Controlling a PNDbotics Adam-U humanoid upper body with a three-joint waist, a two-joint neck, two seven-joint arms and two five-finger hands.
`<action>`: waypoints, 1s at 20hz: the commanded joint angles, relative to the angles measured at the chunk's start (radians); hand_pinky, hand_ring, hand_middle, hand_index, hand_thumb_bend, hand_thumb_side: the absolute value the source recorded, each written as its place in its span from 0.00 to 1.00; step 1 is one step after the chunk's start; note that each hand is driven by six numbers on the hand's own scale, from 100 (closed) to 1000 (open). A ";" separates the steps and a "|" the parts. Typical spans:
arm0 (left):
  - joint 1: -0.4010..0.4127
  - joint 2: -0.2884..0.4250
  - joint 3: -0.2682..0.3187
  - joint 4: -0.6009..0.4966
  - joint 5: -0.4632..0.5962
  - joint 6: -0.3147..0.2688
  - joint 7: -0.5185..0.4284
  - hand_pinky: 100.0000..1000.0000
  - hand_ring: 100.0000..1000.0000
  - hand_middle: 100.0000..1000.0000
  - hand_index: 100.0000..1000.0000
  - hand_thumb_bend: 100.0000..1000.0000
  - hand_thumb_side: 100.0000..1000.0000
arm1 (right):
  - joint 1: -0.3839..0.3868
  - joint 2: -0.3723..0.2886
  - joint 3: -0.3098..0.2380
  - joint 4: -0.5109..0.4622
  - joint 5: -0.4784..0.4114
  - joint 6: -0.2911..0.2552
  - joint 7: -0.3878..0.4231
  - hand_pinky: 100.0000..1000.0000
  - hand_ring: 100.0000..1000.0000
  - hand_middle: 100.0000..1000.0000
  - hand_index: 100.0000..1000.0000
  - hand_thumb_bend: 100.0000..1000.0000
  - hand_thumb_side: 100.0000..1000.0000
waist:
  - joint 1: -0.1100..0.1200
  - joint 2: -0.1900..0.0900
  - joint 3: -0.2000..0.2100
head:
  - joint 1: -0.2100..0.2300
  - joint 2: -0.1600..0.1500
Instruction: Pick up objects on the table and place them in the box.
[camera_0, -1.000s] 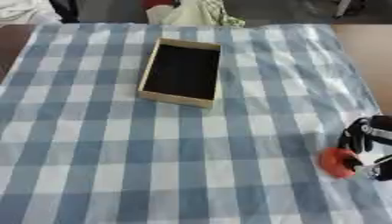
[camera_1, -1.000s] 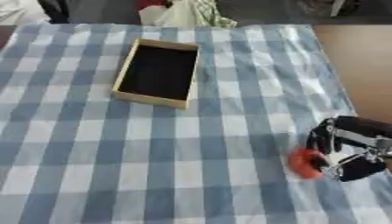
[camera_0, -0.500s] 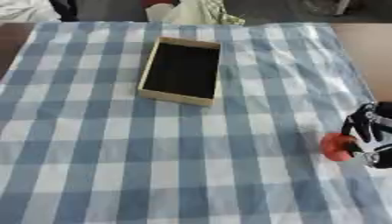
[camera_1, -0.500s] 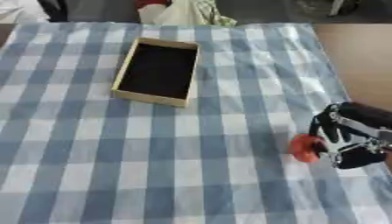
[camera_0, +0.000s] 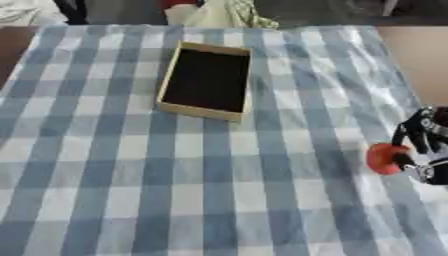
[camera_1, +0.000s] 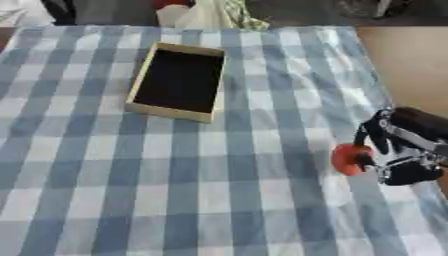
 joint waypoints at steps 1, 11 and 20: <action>-0.006 0.019 0.005 -0.014 -0.003 -0.001 -0.003 0.71 0.73 0.67 0.80 0.49 0.62 | -0.044 -0.062 -0.025 -0.035 0.018 0.006 0.010 0.29 0.40 0.23 0.41 0.07 0.00 | -0.003 -0.019 0.000 | -0.001 0.004; -0.010 0.019 0.000 -0.014 0.001 -0.001 -0.009 0.71 0.73 0.67 0.80 0.49 0.62 | -0.284 -0.060 0.029 -0.037 0.044 -0.005 0.089 0.32 0.42 0.24 0.43 0.15 0.00 | -0.009 -0.019 0.020 | -0.013 -0.003; -0.017 0.016 -0.003 -0.014 0.007 -0.002 -0.014 0.71 0.73 0.67 0.80 0.49 0.62 | -0.588 0.091 0.104 0.108 0.127 -0.055 0.145 0.32 0.43 0.24 0.43 0.18 0.00 | -0.006 -0.018 0.036 | -0.032 -0.011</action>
